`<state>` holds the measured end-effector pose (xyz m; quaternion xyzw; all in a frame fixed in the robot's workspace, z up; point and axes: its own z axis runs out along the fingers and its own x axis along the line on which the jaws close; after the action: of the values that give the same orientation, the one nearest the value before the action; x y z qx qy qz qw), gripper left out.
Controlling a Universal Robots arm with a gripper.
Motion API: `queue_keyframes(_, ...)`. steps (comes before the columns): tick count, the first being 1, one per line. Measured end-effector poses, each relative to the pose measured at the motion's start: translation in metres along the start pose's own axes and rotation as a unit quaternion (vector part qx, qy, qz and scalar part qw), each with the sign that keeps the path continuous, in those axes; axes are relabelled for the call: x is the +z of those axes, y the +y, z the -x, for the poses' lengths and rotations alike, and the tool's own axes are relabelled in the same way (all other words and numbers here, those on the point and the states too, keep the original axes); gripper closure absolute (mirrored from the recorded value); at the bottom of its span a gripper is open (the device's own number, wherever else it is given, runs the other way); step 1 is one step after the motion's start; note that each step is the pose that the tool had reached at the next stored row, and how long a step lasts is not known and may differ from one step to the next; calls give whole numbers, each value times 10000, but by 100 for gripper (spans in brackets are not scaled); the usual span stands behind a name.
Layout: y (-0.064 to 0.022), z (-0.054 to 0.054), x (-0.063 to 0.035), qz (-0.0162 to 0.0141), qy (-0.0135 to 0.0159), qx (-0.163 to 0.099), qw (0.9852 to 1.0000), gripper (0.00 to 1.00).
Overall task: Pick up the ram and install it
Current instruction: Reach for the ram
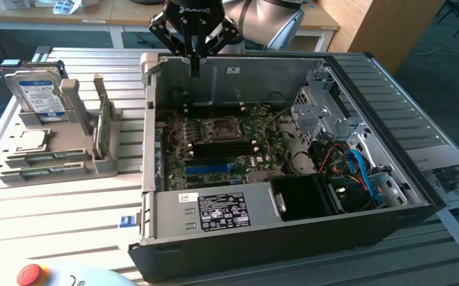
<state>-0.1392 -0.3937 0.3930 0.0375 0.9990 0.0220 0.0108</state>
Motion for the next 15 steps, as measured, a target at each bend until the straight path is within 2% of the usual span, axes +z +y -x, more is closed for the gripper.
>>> queue_keyframes(6, 13, -107, -1, -2, 24, 0, 10000, 90)
queue_keyframes(15, 48, -329, -3, -4, 52, 3, 10000, 90)
